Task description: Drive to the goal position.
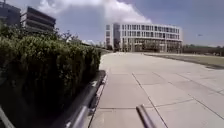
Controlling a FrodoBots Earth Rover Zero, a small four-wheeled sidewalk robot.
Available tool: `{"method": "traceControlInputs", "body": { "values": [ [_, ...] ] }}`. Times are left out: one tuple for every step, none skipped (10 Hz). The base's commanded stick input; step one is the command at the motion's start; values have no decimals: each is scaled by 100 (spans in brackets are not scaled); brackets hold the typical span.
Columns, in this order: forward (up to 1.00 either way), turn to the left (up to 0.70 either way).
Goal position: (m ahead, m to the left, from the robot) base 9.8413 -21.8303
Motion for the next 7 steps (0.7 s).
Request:
{"method": "traceControlInputs", "body": {
  "values": [
    [0, 0],
    [0, 0],
    [0, 0],
    [0, 0],
    [15, -8],
    [36, -18],
    [57, -29]
  ]
}}
